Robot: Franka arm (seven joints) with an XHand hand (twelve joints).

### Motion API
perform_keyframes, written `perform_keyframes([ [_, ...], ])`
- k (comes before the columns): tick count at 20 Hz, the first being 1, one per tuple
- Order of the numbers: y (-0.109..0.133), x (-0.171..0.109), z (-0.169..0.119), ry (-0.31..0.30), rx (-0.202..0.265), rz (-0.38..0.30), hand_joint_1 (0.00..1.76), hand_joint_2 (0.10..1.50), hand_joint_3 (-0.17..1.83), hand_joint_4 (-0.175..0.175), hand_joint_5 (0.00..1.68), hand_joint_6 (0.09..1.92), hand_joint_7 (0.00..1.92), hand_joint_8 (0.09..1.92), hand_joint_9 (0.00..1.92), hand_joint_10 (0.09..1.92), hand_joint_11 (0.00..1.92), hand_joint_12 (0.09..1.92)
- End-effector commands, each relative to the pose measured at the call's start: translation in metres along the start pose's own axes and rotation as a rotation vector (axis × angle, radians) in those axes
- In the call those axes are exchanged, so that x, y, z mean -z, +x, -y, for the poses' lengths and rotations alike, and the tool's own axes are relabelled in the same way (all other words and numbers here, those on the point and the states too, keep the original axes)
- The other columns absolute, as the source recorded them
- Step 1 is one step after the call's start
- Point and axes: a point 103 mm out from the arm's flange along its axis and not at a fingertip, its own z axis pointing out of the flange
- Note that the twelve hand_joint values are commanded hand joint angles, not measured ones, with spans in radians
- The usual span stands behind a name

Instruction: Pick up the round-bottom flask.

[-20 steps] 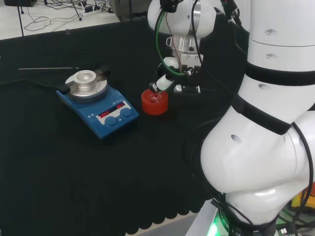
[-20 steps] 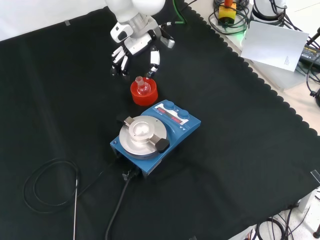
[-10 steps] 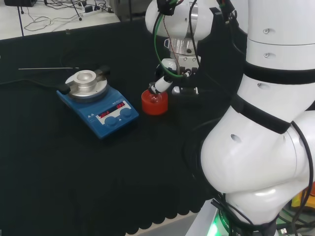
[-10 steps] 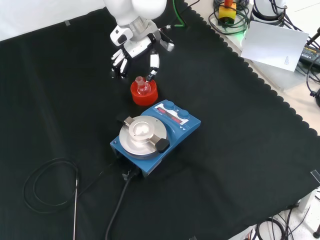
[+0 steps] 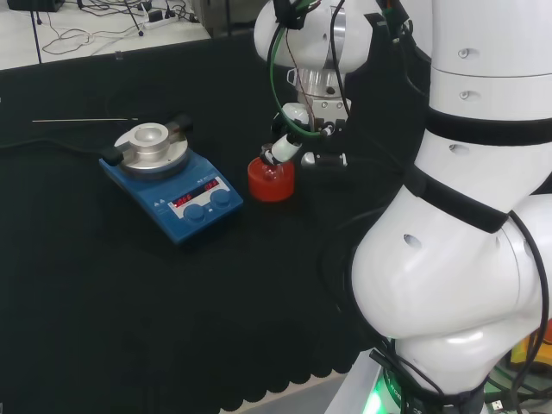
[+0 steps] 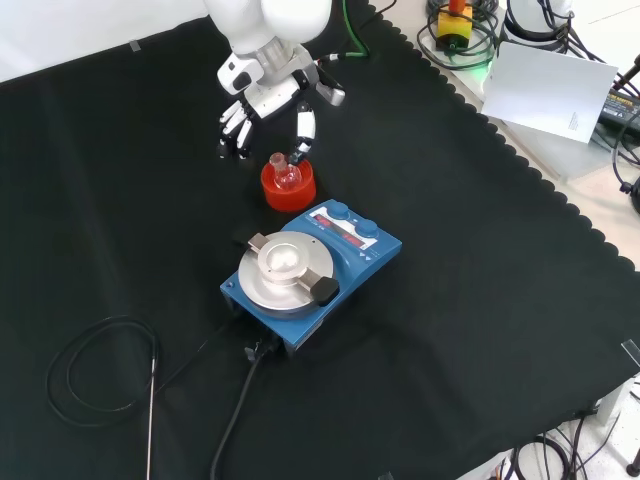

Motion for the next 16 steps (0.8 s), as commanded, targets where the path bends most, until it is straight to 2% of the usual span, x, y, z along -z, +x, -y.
perform_keyframes([
  [1, -0.002, -0.002, -0.001, -0.01, 0.006, -0.004, 0.86, 0.61, 0.64, -0.057, 0.66, 0.66, 0.11, 0.61, 0.34, 0.68, 0.13, 1.39],
  [7, -0.008, 0.0, -0.002, -0.003, 0.012, -0.025, 0.87, 0.62, 0.64, -0.066, 0.76, 0.72, 0.12, 0.62, 0.36, 0.68, 0.14, 1.39],
  [11, -0.002, -0.003, -0.002, -0.012, 0.02, -0.007, 0.87, 0.62, 0.64, -0.074, 0.78, 0.76, 0.12, 0.62, 0.36, 0.68, 0.15, 1.38],
  [16, 0.005, -0.004, -0.002, -0.013, 0.045, -0.022, 0.87, 0.62, 0.64, -0.076, 0.8, 0.79, 0.14, 0.63, 0.38, 0.68, 0.17, 1.38],
])
